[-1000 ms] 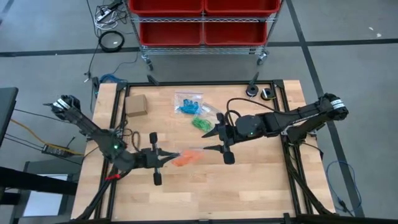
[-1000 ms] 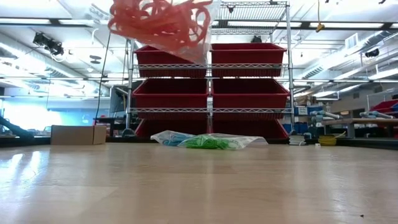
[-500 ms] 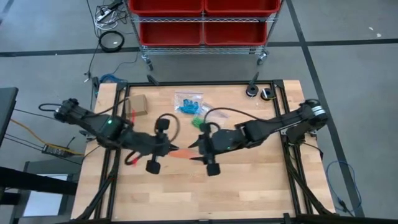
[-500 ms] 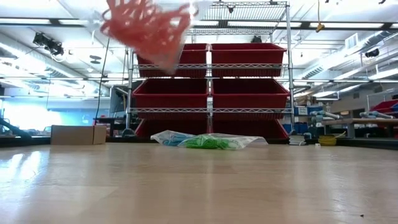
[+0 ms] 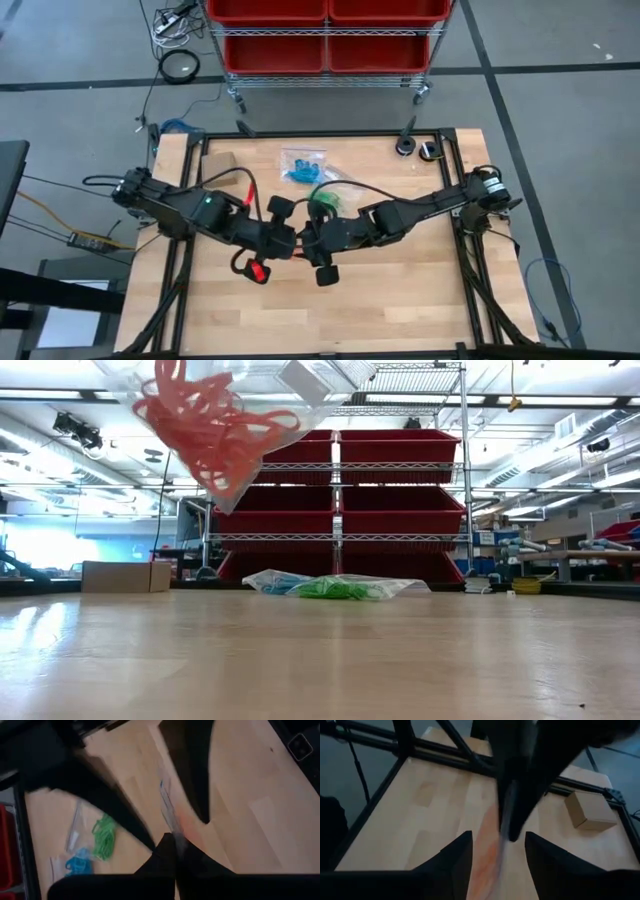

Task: Sort rubber bands
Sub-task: Close the transparent zip bag

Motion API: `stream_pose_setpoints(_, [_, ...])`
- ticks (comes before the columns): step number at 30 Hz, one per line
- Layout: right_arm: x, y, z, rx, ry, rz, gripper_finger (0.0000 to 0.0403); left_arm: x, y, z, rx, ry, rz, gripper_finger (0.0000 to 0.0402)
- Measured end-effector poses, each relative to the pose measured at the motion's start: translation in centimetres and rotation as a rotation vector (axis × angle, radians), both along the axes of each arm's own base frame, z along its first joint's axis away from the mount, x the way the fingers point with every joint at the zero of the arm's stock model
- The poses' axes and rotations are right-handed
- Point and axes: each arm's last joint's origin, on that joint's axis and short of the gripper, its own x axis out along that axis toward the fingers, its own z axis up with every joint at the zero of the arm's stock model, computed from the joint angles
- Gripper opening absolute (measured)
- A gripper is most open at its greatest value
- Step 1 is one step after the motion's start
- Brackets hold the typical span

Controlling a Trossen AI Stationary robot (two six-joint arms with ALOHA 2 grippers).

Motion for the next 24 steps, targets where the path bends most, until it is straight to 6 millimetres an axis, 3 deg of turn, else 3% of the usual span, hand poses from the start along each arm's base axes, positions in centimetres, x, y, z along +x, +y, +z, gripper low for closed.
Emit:
stream_pose_setpoints(14, [-0.13,-0.04,-0.14,-0.003,0.02,0.0,0.0079,0.36,0.16,0.59,-0.028,0.021,-0.017,0.0])
stream_pose_setpoints(24, [-0.14,-0.03,-0.16,-0.015,0.023,0.01,0.0052,0.4,0.08,0.48,-0.047,0.033,-0.021,0.0])
